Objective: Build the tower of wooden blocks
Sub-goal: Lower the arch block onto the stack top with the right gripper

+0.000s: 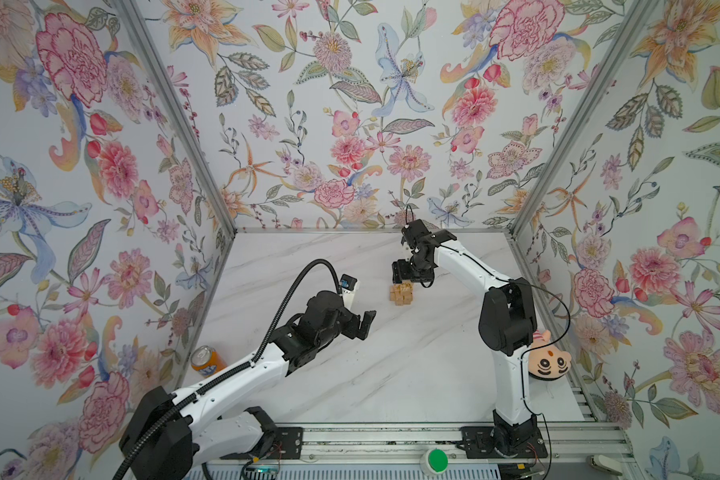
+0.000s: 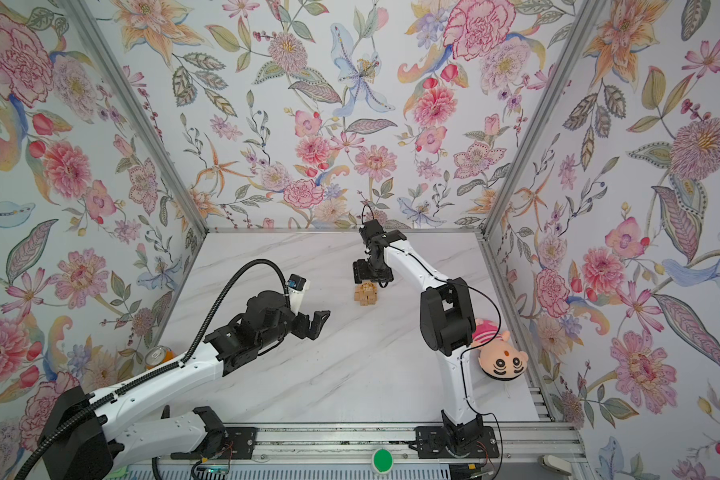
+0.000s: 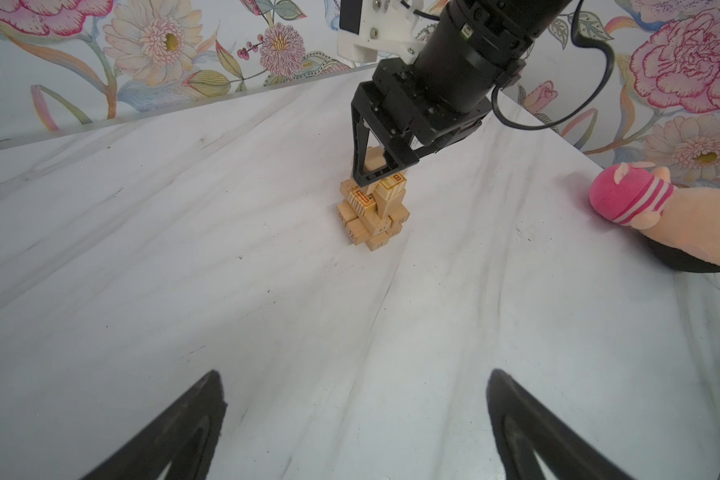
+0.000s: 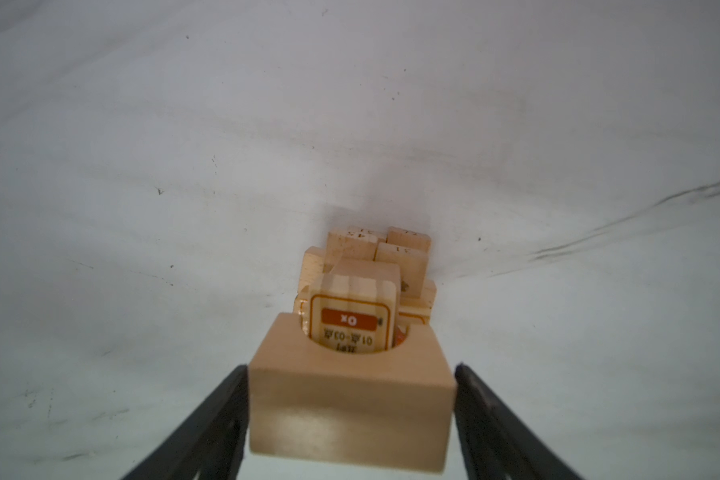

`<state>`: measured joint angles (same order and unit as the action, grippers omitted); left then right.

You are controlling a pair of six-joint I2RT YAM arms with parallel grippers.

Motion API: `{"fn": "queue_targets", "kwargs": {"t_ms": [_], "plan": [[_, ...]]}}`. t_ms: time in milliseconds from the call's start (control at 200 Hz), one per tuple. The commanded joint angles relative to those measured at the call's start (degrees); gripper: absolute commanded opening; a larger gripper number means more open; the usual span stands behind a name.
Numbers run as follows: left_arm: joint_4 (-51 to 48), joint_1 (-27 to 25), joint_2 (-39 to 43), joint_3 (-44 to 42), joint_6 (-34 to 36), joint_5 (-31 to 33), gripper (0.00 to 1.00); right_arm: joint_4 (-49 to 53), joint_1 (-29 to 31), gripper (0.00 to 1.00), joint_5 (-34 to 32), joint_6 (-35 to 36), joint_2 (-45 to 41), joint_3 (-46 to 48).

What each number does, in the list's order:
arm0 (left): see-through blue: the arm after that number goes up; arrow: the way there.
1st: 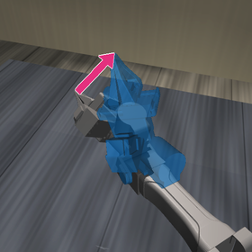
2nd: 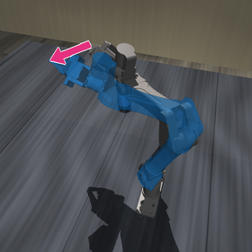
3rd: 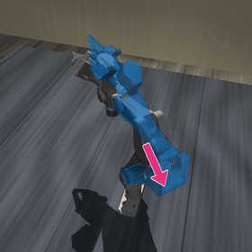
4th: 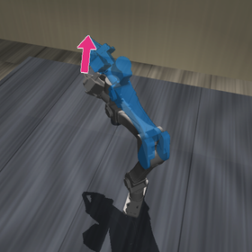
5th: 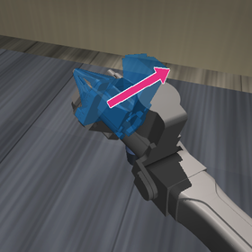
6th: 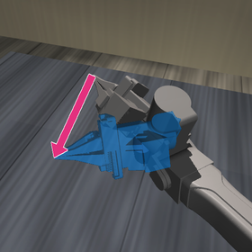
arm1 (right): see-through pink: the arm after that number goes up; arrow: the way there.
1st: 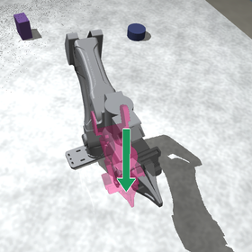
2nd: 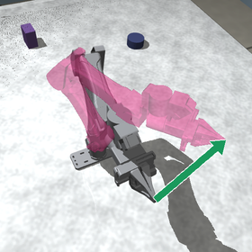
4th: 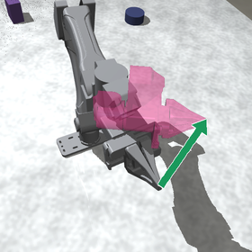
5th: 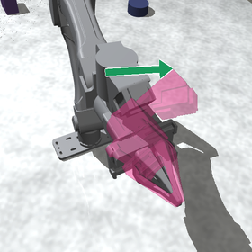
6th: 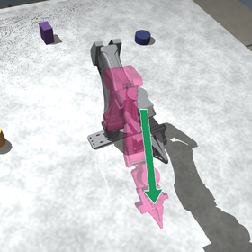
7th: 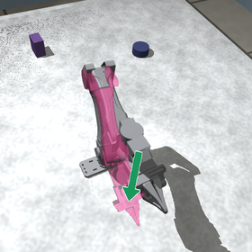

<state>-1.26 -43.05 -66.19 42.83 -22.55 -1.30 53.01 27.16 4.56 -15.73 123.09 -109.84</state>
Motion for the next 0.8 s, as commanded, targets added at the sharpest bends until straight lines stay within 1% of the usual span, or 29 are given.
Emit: {"fn": "queue_targets", "kwargs": {"t_ms": [0,300,365,615,796], "plan": [[0.8,1.0,1.3,-1.0,-0.9,-0.1,0.99,1.5,0.7,0.83,-1.0,0.5,0.6,-1.9],[0.8,1.5,2.6,-1.4,-0.9,0.4,0.99,1.5,1.2,0.90,-2.7,1.0,-2.2,-2.9],[0.7,1.6,2.9,-1.4,-0.8,0.5,0.99,1.5,1.1,0.89,-3.5,0.8,-2.9,-3.1],[0.9,1.6,4.9,-2.9,-1.6,0.5,0.99,2.8,1.0,0.81,-3.5,-0.2,-2.7,-2.7],[0.8,1.7,6.1,-3.7,-1.6,0.5,0.99,3.0,1.2,0.80,-3.9,-1.2,-2.1,-2.4]]}}
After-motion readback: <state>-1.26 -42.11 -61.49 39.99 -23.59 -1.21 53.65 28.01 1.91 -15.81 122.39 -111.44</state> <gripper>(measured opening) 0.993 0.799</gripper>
